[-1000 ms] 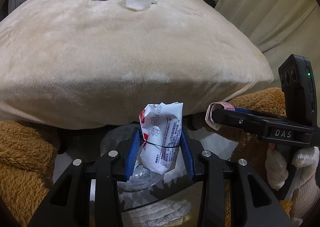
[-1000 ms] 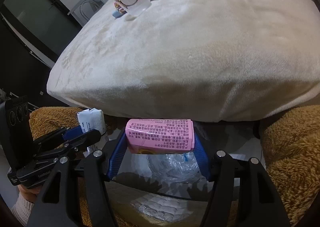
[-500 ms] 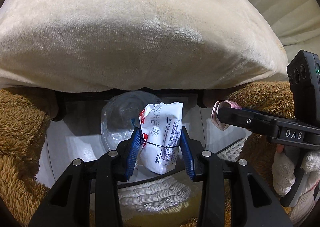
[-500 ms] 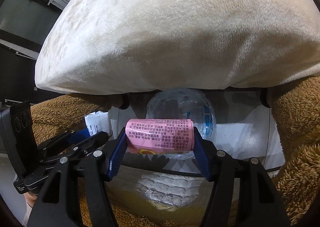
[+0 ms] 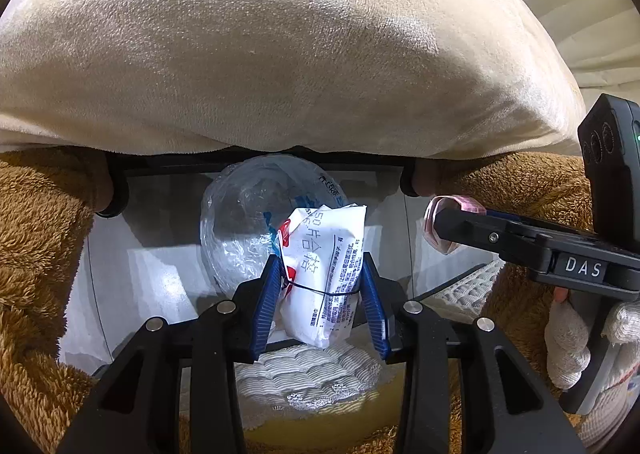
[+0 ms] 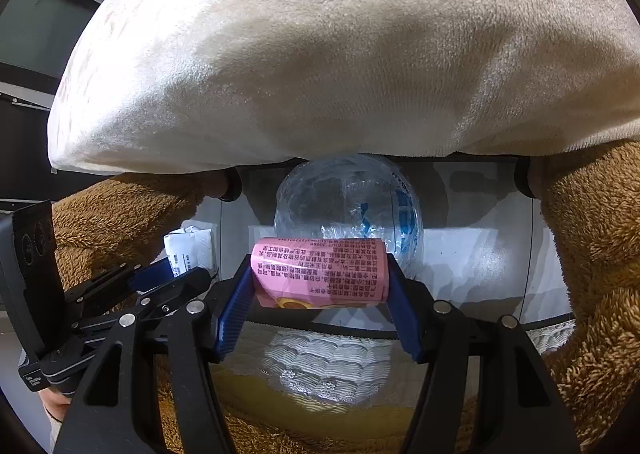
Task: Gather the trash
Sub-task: 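Open both tools to drop the bag and box into the bin, then raise both open tools back toward the trash pile on the bed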
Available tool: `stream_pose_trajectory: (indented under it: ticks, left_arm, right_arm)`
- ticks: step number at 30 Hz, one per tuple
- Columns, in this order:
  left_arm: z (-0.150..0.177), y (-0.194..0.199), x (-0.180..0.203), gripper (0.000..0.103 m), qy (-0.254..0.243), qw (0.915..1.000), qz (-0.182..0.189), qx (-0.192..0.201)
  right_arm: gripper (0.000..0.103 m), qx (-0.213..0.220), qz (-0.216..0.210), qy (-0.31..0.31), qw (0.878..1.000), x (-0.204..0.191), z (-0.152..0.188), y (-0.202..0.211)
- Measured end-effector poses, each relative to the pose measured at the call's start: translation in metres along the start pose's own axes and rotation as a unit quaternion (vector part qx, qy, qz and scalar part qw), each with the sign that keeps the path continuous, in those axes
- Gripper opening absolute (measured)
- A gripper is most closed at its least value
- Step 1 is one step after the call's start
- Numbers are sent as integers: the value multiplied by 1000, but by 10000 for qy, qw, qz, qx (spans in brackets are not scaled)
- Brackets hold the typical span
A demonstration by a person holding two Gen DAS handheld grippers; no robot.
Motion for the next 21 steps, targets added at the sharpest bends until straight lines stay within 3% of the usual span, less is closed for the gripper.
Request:
stream_pose_trajectory:
  ticks: [4,5,6,7,21]
  left_arm:
    - [1,-1,1,42,19,10000,65,-59]
    - [1,-1,1,51,-3,10000,-18,-58]
    - [1,0,2,68,-16,9999,-116,-1]
    - [0,3,3,70,-23,9999,-131,66]
    - [-5,20,5,70,-163,9984,-38,542]
  right_arm:
    - [64,114,-72,-144,9998,4,-1,3]
    - [68,134,-94,-181,9997,5,-2,4]
    - [75,162,-98,-222,9996,6,-2,5]
    - [77,188,-106,-277,9994,8,-3,6]
    - [77,413,-236,-75,9988,2,-3,18]
Point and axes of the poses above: each gripper's, at about its wrist camera, not at the fingertips, and y roughly against the way its jaws point, x to its right, z to its underside, the point moved 2 cm from there along -y, roughly the way its jaws point, and after that the axes turned 4 degrees about x, right-handed, at the moved point
